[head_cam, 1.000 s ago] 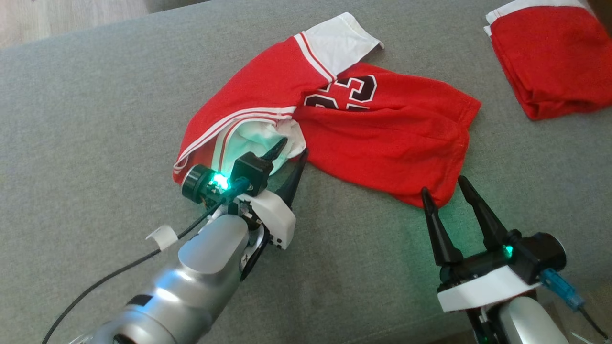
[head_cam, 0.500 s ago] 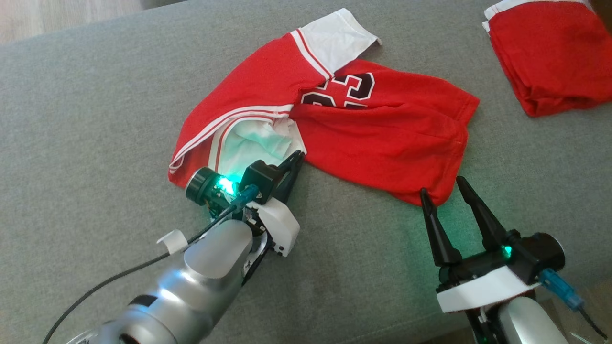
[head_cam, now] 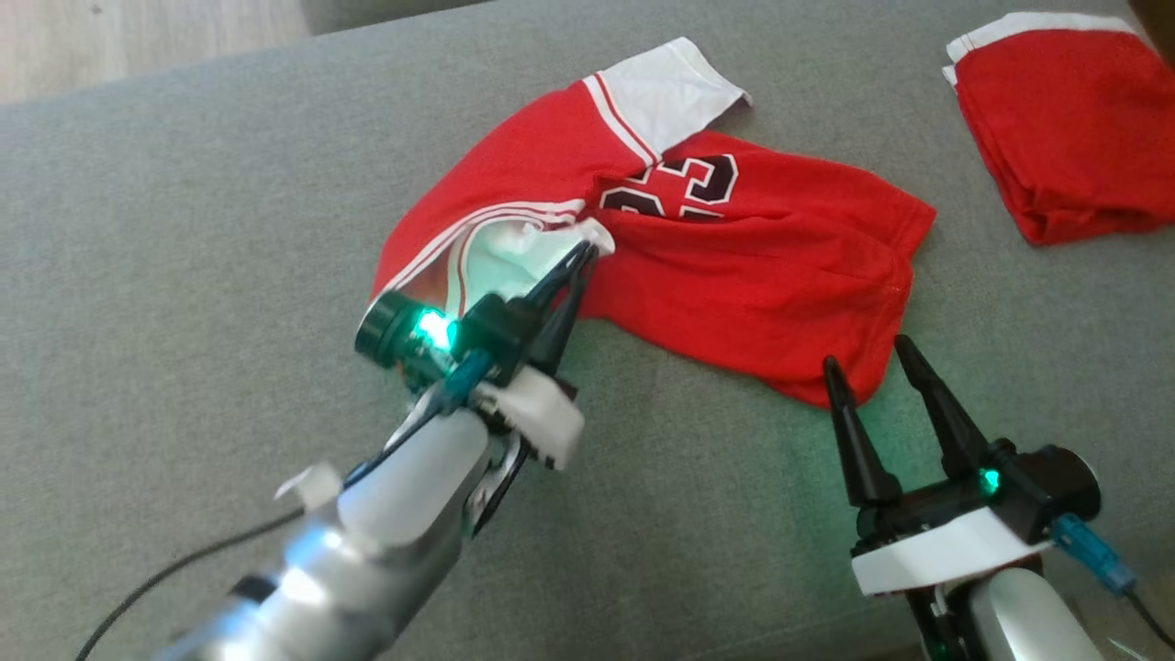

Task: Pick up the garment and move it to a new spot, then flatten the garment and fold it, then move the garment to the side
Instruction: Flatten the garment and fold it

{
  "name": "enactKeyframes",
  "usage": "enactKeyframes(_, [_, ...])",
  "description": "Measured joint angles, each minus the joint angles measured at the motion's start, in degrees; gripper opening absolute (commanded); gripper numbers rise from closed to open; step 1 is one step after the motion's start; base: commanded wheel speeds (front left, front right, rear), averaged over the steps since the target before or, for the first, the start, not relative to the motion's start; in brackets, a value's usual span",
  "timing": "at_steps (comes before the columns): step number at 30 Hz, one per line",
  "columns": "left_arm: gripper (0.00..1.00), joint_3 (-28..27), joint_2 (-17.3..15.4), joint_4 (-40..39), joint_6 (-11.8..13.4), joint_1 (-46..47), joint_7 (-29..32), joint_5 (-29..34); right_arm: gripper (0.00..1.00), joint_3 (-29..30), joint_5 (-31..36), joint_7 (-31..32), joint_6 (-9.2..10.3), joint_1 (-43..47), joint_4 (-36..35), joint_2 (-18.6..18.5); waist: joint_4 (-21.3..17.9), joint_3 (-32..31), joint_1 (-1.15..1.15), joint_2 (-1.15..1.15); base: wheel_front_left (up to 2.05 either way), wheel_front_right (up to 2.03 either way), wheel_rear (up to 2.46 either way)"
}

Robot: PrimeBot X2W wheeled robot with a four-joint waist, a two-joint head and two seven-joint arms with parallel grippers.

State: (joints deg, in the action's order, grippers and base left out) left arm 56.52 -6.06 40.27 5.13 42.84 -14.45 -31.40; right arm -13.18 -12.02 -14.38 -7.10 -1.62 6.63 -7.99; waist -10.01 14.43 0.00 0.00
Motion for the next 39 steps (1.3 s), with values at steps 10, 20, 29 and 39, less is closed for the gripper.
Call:
enactKeyframes(10, [0.0, -4.5, -7.3, -15.9, 3.8, -12.9, 0.0, 3.8, 1.0, 4.7, -7.2, 0.0, 0.0, -0.5, 4.1, 0.0, 2.3, -0.8, 0.0, 0.0, 0.0, 0.0, 0.0])
enactKeyframes(20, [0.0, -11.6, -10.0, -24.1, 5.5, -15.2, 0.0, 5.9, 1.0, -1.2, -32.8, 3.9, 0.0, -9.5, 12.9, -10.8, 4.8, 0.2, 0.0, 0.0, 0.0, 0.0, 0.0])
enactKeyframes(29, [0.0, -15.2, -10.7, -26.0, 5.4, -16.4, 0.0, 7.6, 1.0, -9.3, -48.3, 7.4, 0.0, -12.9, 17.3, -17.8, 6.7, 1.1, 0.0, 0.0, 0.0, 0.0, 0.0])
enactKeyframes(39, [0.0, -17.6, -10.3, -26.2, 4.4, -17.7, 0.0, 8.7, 0.0, -15.3, -53.7, 4.6, 0.0, -14.5, 18.4, -19.6, 7.3, 0.5, 0.0, 0.0, 0.0, 0.0, 0.0])
